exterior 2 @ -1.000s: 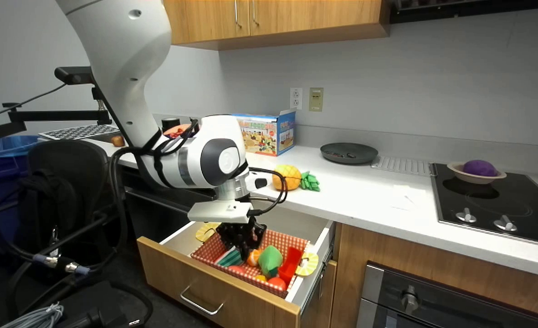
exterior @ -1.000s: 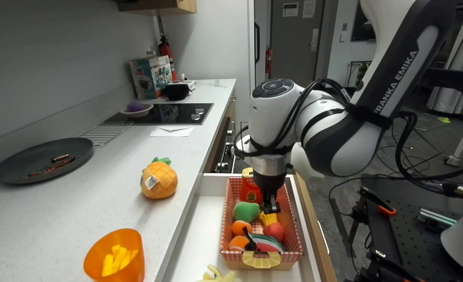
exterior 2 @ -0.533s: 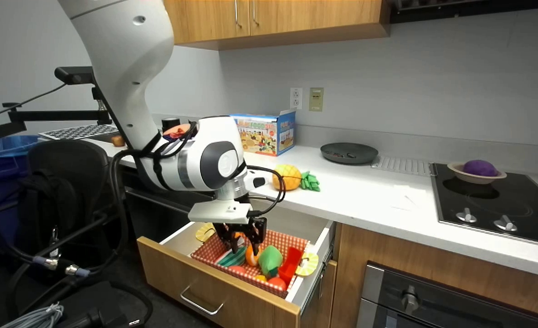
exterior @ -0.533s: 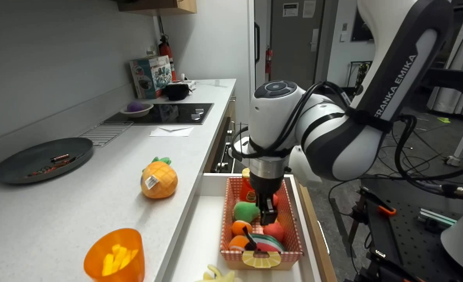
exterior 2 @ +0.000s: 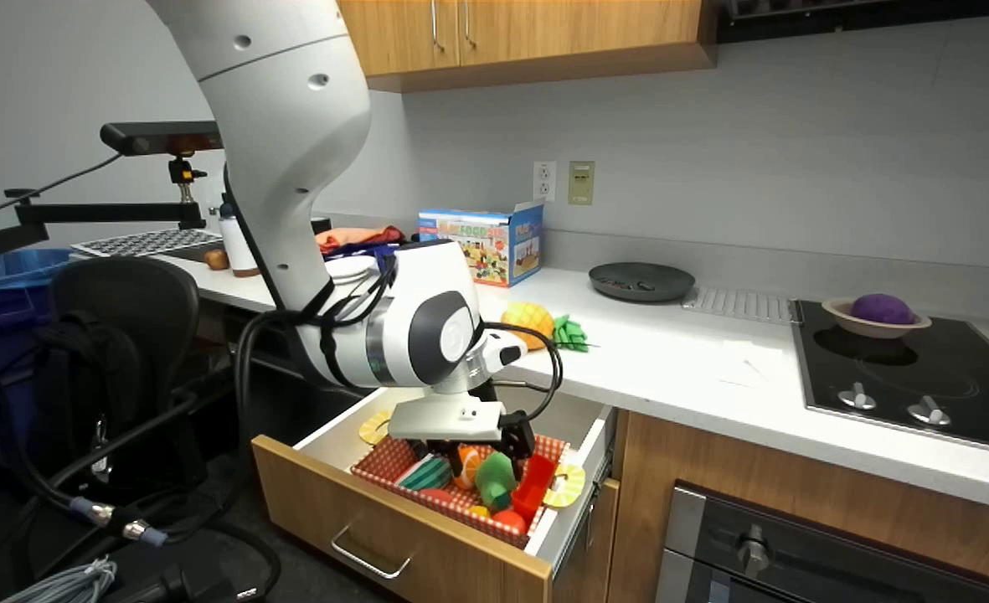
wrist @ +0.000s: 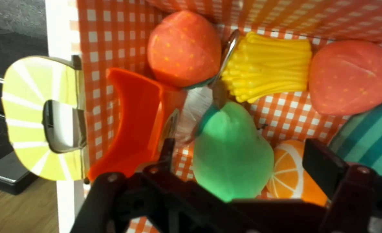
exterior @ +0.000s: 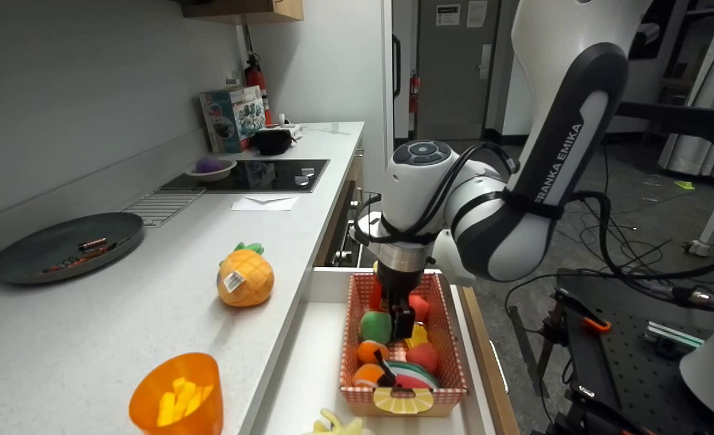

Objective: Remove the pineapple and pear plushies from the drawer, put them on the counter and then close the drawer

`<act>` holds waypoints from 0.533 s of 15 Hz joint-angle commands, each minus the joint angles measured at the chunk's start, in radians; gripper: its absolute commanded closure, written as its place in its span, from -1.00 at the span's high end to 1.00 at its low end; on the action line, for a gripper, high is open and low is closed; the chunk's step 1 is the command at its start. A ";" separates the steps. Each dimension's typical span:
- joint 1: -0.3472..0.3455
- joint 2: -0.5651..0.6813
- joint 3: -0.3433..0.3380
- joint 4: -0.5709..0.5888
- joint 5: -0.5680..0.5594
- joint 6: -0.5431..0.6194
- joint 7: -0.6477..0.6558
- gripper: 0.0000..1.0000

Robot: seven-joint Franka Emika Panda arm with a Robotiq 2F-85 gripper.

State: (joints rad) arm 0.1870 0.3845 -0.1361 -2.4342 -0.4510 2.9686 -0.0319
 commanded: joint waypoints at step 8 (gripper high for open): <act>0.009 0.154 0.034 0.086 0.025 0.065 -0.050 0.47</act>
State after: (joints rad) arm 0.1916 0.4995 -0.1089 -2.3803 -0.4486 3.0119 -0.0387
